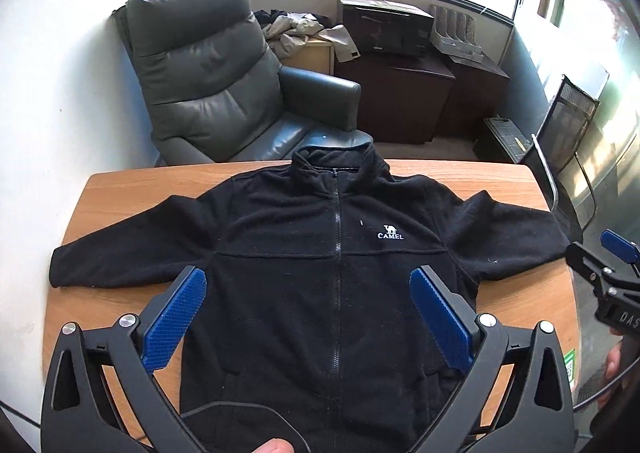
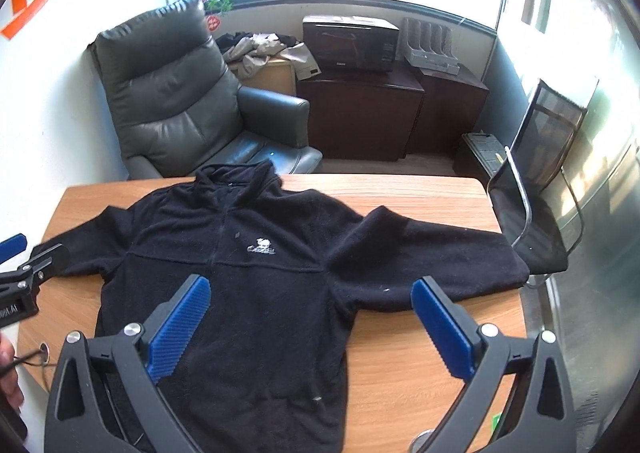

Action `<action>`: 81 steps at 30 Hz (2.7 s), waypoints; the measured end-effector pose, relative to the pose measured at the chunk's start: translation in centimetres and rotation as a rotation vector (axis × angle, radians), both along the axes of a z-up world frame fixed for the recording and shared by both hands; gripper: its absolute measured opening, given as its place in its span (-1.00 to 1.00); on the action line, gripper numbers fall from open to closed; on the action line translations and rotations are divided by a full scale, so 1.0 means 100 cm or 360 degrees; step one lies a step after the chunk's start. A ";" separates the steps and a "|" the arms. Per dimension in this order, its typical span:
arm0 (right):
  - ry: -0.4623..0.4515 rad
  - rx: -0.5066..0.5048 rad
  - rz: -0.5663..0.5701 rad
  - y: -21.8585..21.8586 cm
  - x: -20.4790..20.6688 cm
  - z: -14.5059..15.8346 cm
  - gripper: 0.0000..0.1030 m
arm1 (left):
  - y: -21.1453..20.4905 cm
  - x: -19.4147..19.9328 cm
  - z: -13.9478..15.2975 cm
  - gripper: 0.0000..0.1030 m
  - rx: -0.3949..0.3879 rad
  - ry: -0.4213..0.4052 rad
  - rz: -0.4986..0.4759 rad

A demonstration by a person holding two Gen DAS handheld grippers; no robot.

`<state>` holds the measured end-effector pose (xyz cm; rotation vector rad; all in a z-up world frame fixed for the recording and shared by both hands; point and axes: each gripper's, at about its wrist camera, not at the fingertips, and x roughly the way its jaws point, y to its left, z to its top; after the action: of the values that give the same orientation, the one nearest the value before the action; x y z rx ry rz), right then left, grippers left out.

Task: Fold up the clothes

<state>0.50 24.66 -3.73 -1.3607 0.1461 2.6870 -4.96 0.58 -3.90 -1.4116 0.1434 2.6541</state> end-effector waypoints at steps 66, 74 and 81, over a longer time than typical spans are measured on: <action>-0.0166 0.0053 -0.0309 0.312 -0.039 -0.276 0.96 | 0.293 -0.142 -0.226 1.00 0.0141 -0.0217 -0.1076; -0.0223 -0.0013 -0.0388 0.323 -0.031 -0.303 0.99 | 0.280 -0.155 -0.255 1.00 0.0066 -0.0217 -0.1094; -0.0330 -0.0047 -0.0455 0.293 -0.043 -0.262 0.83 | 0.259 -0.172 -0.231 1.00 0.0209 -0.0114 -0.1061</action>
<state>-3.82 53.96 -29.91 -1.4893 0.3327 2.3064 -22.19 26.50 -26.98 -1.1534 0.3542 2.0264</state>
